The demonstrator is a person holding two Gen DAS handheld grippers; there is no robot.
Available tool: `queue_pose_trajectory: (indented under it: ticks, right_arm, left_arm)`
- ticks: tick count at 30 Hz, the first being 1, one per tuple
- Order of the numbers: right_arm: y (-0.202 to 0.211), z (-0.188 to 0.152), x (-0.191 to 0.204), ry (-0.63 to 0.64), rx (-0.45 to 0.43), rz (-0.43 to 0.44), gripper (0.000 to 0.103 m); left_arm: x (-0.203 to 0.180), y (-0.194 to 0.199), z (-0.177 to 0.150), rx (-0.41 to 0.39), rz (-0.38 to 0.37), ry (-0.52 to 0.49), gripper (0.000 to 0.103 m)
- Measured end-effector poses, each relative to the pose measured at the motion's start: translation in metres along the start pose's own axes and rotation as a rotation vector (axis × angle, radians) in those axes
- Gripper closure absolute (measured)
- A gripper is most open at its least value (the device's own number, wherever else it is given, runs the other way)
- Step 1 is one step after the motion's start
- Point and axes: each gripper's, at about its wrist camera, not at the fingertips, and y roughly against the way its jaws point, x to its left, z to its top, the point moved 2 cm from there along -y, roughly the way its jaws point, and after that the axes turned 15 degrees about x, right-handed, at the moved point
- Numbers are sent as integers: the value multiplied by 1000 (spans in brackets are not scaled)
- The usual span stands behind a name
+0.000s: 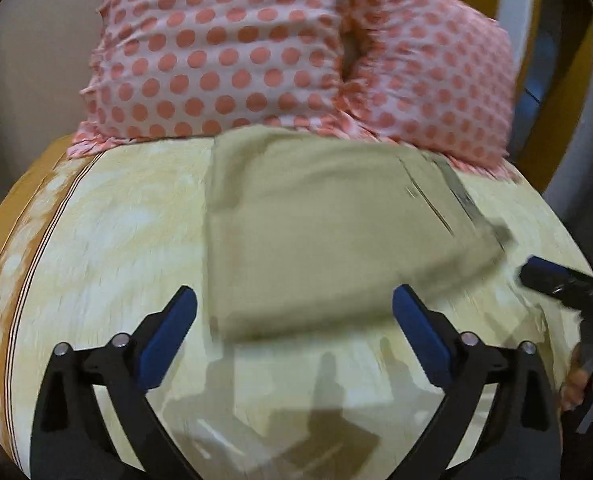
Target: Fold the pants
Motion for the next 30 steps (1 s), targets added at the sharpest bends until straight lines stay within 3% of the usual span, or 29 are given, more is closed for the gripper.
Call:
queue_pose_trajectory:
  ticks: [2,7,9,17,30]
  right_arm:
    - [-7,-29,18,18,-31,-110,1]
    - [-16,-58,25,21,-49,-163,1]
    - [-18,-60,28,36,-49,-192,1]
    - [-14,-86,35,48,-107,-238,1]
    - [-14,-88,35,43,-133,-246,1]
  left_arm:
    - [-7,2,-30,3,31,-4,2]
    - [-5,-14,-73,44,119,24,2]
    - [-6,-11,-81,14,148,7,2]
    - [-9,-9,-95,-20,126,-2,2]
    - [-9,-9,-96,-42,129,1,2]
